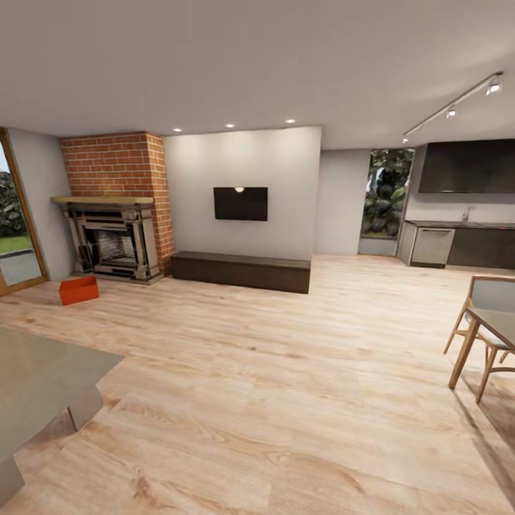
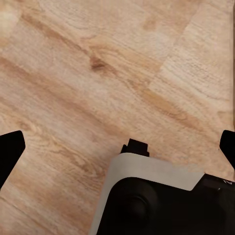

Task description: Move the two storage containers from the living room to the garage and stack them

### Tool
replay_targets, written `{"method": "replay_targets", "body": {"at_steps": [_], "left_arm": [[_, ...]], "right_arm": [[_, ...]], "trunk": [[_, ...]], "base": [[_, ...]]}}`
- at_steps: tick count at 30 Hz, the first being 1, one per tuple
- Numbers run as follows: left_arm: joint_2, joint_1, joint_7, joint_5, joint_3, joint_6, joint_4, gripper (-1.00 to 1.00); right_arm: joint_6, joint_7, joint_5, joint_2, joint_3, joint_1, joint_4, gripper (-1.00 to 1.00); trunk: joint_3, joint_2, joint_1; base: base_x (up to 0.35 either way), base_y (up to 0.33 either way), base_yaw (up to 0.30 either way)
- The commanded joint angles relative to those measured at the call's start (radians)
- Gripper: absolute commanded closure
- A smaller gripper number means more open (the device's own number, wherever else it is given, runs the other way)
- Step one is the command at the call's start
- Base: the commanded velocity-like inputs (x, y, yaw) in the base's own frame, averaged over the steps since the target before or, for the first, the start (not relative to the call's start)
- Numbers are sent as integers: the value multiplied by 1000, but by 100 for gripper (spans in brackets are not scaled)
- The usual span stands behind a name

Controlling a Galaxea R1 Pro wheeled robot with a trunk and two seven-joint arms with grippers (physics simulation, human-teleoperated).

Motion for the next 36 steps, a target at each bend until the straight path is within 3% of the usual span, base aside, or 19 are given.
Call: {"method": "replay_targets", "body": {"at_steps": [1, 36], "left_arm": [[0, -1, 0, 4, 4, -4, 1, -100], [-2, -1, 0, 4, 4, -5, 1, -100]], "right_arm": [[-5, -3, -4, 0, 8, -1, 3, -100], [-5, -3, -4, 0, 8, -1, 3, -100]], "trunk": [[-1, -1, 1], [-1, -1, 1]], "base": [[326, 0, 0], [326, 0, 0]]}}
